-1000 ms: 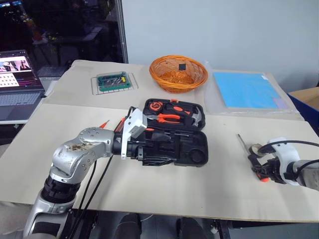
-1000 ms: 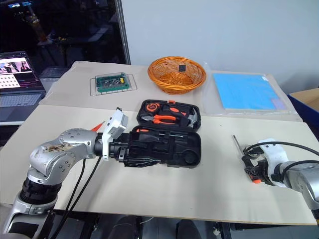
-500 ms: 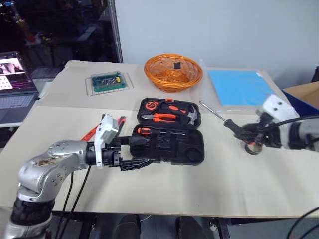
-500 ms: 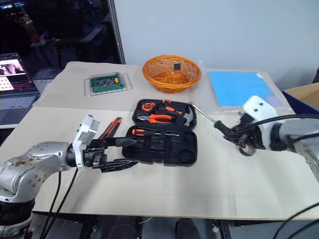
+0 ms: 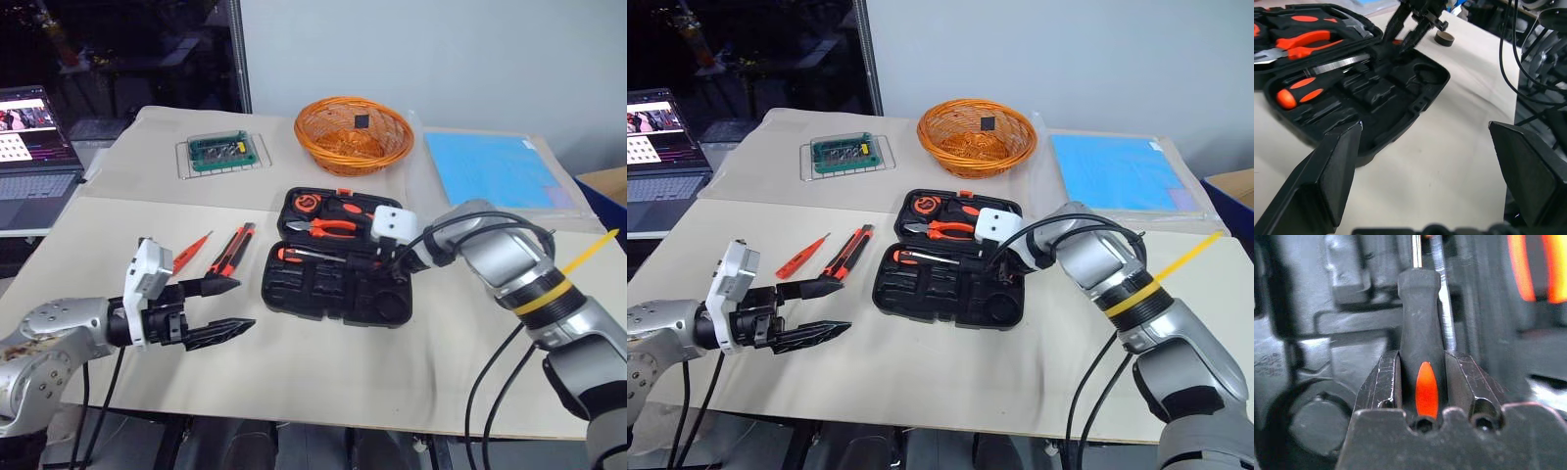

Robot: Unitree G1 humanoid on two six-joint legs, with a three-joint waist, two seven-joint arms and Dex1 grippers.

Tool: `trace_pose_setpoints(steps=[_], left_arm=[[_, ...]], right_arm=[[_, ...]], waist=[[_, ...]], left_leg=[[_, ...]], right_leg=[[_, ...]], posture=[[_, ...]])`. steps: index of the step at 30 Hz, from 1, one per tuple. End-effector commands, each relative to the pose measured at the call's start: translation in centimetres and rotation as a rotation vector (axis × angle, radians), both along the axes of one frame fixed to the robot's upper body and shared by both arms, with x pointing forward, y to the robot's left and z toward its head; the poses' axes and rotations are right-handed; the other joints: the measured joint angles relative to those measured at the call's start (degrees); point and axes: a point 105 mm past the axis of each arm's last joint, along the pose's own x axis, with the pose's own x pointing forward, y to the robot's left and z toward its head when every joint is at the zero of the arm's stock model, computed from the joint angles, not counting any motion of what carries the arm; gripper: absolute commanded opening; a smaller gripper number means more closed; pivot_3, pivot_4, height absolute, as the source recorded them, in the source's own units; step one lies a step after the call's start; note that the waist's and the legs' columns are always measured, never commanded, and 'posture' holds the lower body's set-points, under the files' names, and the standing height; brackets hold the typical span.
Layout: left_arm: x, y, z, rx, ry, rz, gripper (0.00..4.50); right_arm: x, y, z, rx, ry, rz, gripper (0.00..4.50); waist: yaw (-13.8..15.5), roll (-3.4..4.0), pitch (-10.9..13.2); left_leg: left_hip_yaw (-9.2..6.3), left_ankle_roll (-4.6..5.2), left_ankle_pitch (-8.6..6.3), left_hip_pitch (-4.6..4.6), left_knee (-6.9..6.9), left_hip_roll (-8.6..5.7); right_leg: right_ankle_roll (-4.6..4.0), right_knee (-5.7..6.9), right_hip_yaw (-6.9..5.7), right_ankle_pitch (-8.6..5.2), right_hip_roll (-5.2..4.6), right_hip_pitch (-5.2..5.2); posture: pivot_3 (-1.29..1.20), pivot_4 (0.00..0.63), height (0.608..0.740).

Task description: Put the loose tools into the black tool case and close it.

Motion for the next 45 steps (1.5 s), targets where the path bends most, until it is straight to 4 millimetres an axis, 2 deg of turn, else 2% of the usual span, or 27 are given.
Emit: trace_pose_setpoints(steps=[1, 7, 9, 10, 11, 13, 14, 19, 22, 23, 27, 29, 32, 35, 37, 39, 42, 45], left_arm=[[0.3, 0.1, 0.8, 0.018, -0.058, -0.013, 4.42], [0.5, -0.2, 0.6, 0.025, -0.064, -0.021, 4.42], [0.6, -0.3, 0.6, 0.027, -0.066, -0.025, 4.42], [0.7, -0.3, 0.6, 0.029, -0.067, -0.027, 4.42], [0.8, -0.4, 0.6, 0.03, -0.067, -0.028, 4.42], [0.9, -0.4, 0.6, 0.03, -0.068, -0.03, 4.42], [0.9, -0.4, 0.6, 0.03, -0.068, -0.03, 4.42], [1.2, -0.7, 0.3, 0.027, -0.067, -0.036, 4.42], [1.4, -0.9, 0.2, 0.015, -0.067, -0.032, 4.42], [1.5, -0.9, 0.1, 0.013, -0.068, -0.029, 4.42], [1.8, -0.3, -0.8, 0.016, -0.058, -0.001, 4.42], [1.9, 0.2, -1.0, 0.021, -0.057, 0.015, 4.42], [2.1, 0.4, -0.9, 0.018, -0.062, 0.022, 4.42], [2.2, 0.6, -1.3, 0.031, -0.058, 0.022, 4.42], [2.4, 0.8, -1.4, 0.038, -0.06, 0.026, 4.42], [2.6, 1.0, -1.3, 0.042, -0.065, 0.031, 4.42], [3.0, 1.3, -1.1, 0.035, -0.071, 0.054, 4.42], [4.5, 2.0, -0.9, -0.005, -0.073, 0.178, 4.42]], right_arm=[[0.0, 0.2, 0.5, -0.028, -0.01, 0.045, 0.98], [0.1, -0.7, -0.8, -0.073, 0.019, 0.034, 0.98], [0.3, -0.8, -1.2, -0.072, 0.028, 0.028, 1.99], [0.0, -0.8, -1.4, -0.075, 0.043, 0.043, 2.22], [-0.2, -0.7, -1.4, -0.069, 0.046, 0.052, 2.67], [-0.2, -0.3, -0.9, -0.035, 0.032, 0.056, 3.21], [-0.2, -0.2, -0.6, -0.022, 0.027, 0.056, 3.21], [-1.3, 0.9, 3.3, 0.21, -0.018, 0.122, 3.21], [-2.0, 0.9, 4.5, 0.374, -0.014, 0.125, 2.55], [-2.0, 0.9, 4.6, 0.409, -0.021, 0.108, 2.15], [-1.8, 1.5, 4.0, 0.523, -0.14, 0.014, 0.76], [-1.6, 1.6, 2.9, 0.536, -0.238, -0.06, 0.07], [-1.4, 1.6, 0.9, 0.571, -0.313, -0.197, 0.07], [-2.1, 2.4, -3.6, 0.572, -0.194, -0.302, 0.07], [-2.3, 2.4, -5.6, 0.518, -0.17, -0.313, 0.07], [-2.6, 2.3, -6.6, 0.455, -0.17, -0.281, 0.07], [-2.4, 2.2, -6.2, 0.456, -0.185, -0.272, 0.07], [-1.9, 2.4, -1.2, 0.674, -0.308, -0.255, 0.07]], waist=[[-0.04, 0.0, 0.0], [-0.23, 0.0, 0.0], [-0.22, 0.0, 0.0], [-0.19, 0.0, 0.0], [-0.15, 0.0, 0.0], [-0.08, 0.0, 0.0], [-0.12, -0.01, -0.01], [-0.43, -0.01, -0.01], [-0.55, -0.01, -0.01], [-0.55, -0.01, -0.01], [-0.54, -0.01, -0.01], [-0.56, -0.01, -0.01], [-0.57, -0.01, -0.01], [-0.62, 0.0, -0.02], [-0.85, -0.03, -0.1], [-0.93, -0.03, -0.1], [-0.81, -0.14, -0.16], [-0.6, -0.22, -0.21]], left_leg=[[0.0, 0.0, 0.0, 0.01, 0.02, 0.02], [0.0, -0.02, 0.01, 0.09, 0.0, 0.08], [0.0, -0.02, 0.01, 0.1, 0.0, 0.09], [-0.01, -0.02, 0.01, 0.1, 0.0, 0.09], [-0.01, -0.02, 0.01, 0.1, 0.01, 0.08], [-0.01, -0.03, 0.01, 0.1, 0.01, 0.08], [-0.01, -0.03, 0.01, 0.12, 0.01, 0.09], [0.0, -0.04, 0.02, 0.22, 0.0, 0.1], [-0.01, -0.04, 0.02, 0.21, 0.0, 0.11], [-0.01, -0.04, 0.02, 0.21, 0.0, 0.11], [-0.02, -0.04, 0.02, 0.26, 0.03, 0.1], [-0.03, -0.05, 0.03, 0.27, 0.03, 0.11], [-0.02, -0.06, 0.04, 0.26, 0.01, 0.11], [-0.01, -0.13, 0.08, 0.24, 0.03, 0.1], [-0.01, -0.13, 0.09, 0.36, 0.02, 0.11], [0.0, -0.14, 0.08, 0.69, -0.01, 0.13], [0.0, -0.29, -0.01, 1.3, -0.06, 0.18], [0.0, -0.59, -0.2, 1.67, -0.13, 0.19]], right_leg=[[-0.01, 0.0, -0.01, 0.0, 0.0, 0.01], [-0.1, 0.15, -0.01, -0.06, 0.07, -0.01], [-0.1, 0.16, -0.01, -0.06, 0.09, -0.01], [-0.1, 0.16, -0.01, -0.06, 0.09, 0.0], [-0.1, 0.17, -0.01, -0.06, 0.09, 0.02], [-0.1, 0.16, -0.01, -0.07, 0.09, 0.03], [-0.1, 0.16, -0.01, -0.07, 0.09, 0.05], [-0.1, 0.24, 0.01, -0.06, 0.1, 0.07], [-0.1, 0.23, 0.02, -0.06, 0.12, 0.09], [-0.1, 0.23, 0.02, -0.06, 0.12, 0.1], [-0.1, 0.24, 0.01, -0.06, 0.12, 0.16], [-0.1, 0.28, 0.02, -0.06, 0.13, 0.14], [-0.1, 0.29, 0.03, -0.06, 0.13, 0.1], [-0.09, 0.29, 0.04, -0.06, 0.13, 0.1], [-0.1, 0.3, 0.05, -0.05, 0.13, 0.2], [-0.12, 0.28, 0.05, -0.05, 0.13, 0.48], [-0.46, 0.17, -0.01, -0.3, 0.13, 0.95], [-0.68, 0.14, -0.05, -0.5, 0.08, 1.14]], posture=[[0.0, 0.15, 0.74], [0.0, 0.15, 0.74], [0.0, 0.15, 0.74], [0.0, 0.15, 0.74], [0.0, 0.15, 0.74], [0.0, 0.15, 0.74], [0.0, 0.15, 0.74], [0.0, 0.15, 0.74], [0.0, 0.15, 0.74], [0.0, 0.15, 0.74], [0.0, 0.15, 0.74], [0.0, 0.15, 0.74], [0.0, 0.15, 0.74], [0.0, 0.15, 0.74], [0.0, 0.15, 0.74], [0.0, 0.15, 0.74], [0.0, 0.15, 0.74], [0.0, 0.15, 0.74]])
